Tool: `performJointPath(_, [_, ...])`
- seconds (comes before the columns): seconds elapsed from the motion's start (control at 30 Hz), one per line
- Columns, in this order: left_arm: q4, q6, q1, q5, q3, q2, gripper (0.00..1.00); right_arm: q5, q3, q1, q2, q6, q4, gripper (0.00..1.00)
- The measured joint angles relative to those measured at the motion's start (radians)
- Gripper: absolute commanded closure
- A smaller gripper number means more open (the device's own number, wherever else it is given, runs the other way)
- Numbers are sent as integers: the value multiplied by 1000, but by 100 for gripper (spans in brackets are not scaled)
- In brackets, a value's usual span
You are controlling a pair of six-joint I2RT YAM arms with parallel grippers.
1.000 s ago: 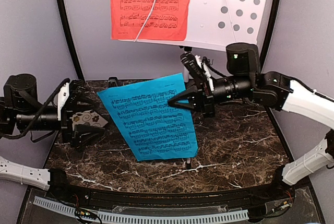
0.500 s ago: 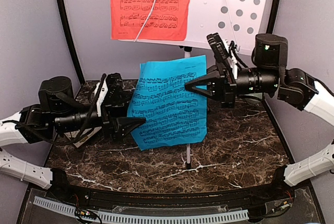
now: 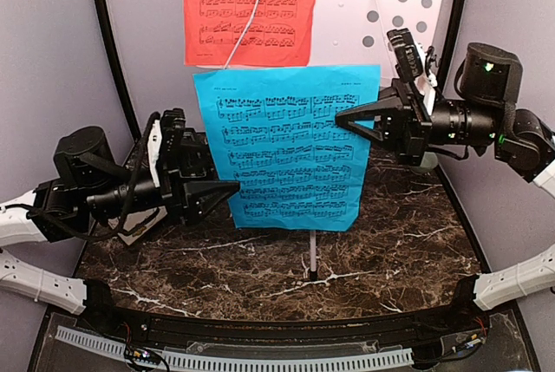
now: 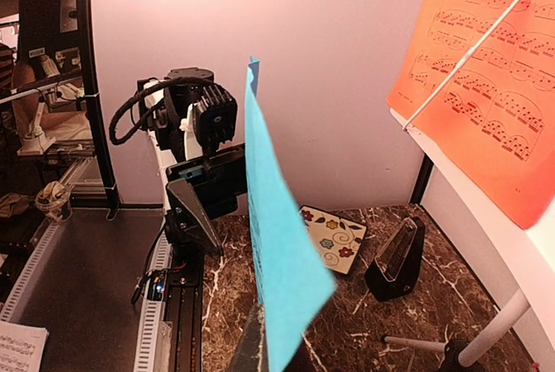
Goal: Set up the instrument practice props
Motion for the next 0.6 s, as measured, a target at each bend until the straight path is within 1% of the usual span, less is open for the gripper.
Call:
performJointPath(0.13, [37, -4, 0, 101, 84, 97, 68, 16, 22, 0, 11, 1, -1, 100])
performJointPath(0.23, [72, -3, 1, 149, 124, 131, 82, 47, 32, 0, 8, 2, 0, 100])
performJointPath(0.33, [121, -6, 1, 183, 171, 158, 100, 87, 40, -2, 0, 5, 0, 100])
performJointPath(0.4, [152, 2, 1, 199, 229, 195, 100, 121, 50, -3, -6, 5, 0, 99])
performJointPath(0.43, [165, 5, 1, 206, 264, 220, 100, 142, 58, -6, -8, 5, 0, 96])
performJointPath(0.53, [180, 7, 1, 217, 367, 300, 100, 219, 90, -6, -15, 3, 11, 86])
performJointPath(0.6, [187, 7, 1, 204, 451, 360, 100, 285, 107, -7, -20, -2, 27, 77])
